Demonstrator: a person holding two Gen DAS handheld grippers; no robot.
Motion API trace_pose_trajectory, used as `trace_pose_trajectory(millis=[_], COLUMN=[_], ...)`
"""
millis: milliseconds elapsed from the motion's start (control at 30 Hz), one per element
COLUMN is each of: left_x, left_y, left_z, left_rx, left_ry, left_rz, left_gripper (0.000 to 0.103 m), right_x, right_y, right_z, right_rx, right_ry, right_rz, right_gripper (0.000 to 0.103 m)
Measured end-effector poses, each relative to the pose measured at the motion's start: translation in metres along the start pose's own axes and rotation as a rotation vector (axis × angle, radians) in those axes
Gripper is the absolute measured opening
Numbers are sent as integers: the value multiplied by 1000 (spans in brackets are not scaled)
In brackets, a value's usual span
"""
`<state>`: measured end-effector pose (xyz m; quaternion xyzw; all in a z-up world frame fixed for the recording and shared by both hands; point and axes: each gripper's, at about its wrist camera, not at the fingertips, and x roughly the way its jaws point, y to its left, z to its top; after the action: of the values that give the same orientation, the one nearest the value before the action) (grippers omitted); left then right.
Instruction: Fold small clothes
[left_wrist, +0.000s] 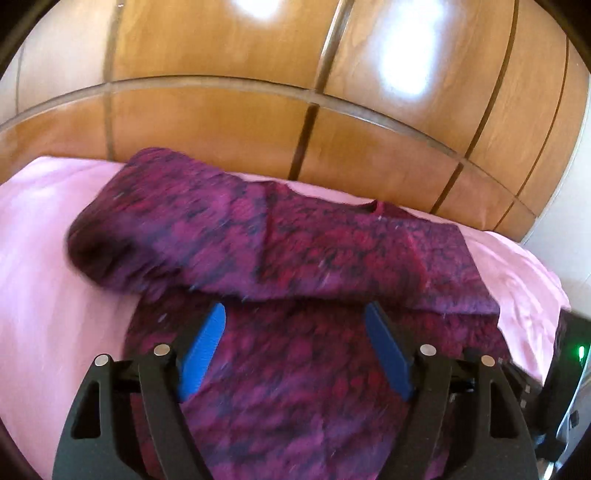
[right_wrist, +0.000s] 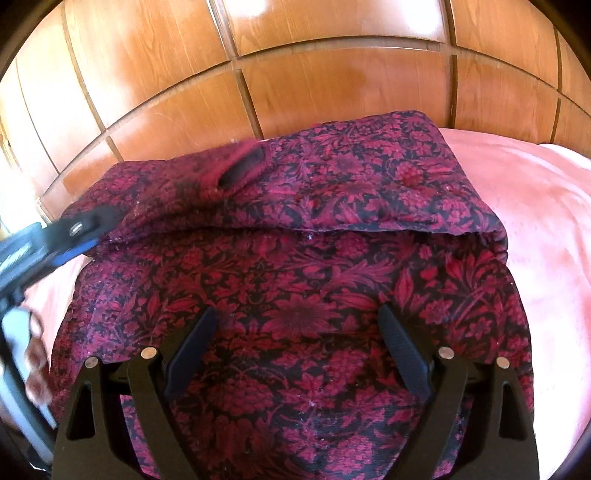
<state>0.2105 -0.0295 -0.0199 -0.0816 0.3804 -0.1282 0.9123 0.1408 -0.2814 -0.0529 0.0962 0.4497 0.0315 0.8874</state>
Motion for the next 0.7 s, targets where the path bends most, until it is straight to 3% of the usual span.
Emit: trace_pose_trajectory(millis=[100,200,267,333,600,667,700], left_x=[-1,-6,-3,-4,10,18,19], left_y=[29,67,99,109,119,117,117], left_z=[-4,-17,-22,-21,-6,-6,-5], left_rx=[-82,-226,-365,-417,-426,-403,-395], left_ry=[-6,23,52,43,23,17,14], left_rz=[105,207,220,200,280,311,323], left_gripper=[77,66,58,58,56,56,56], right_x=[-2,-5,-8,-10,-11,-15,-17], right_y=[-3,1,2,1,4,-2,-6], right_z=[1,2,4,2,-4,6,12], right_rx=[3,1,8,5,-5,81,131], right_ry=[2,12,18,23,22,24,23], right_rz=[3,-1,3,5,-8,55,99], right_gripper=[89,89,86,86,85,71,58])
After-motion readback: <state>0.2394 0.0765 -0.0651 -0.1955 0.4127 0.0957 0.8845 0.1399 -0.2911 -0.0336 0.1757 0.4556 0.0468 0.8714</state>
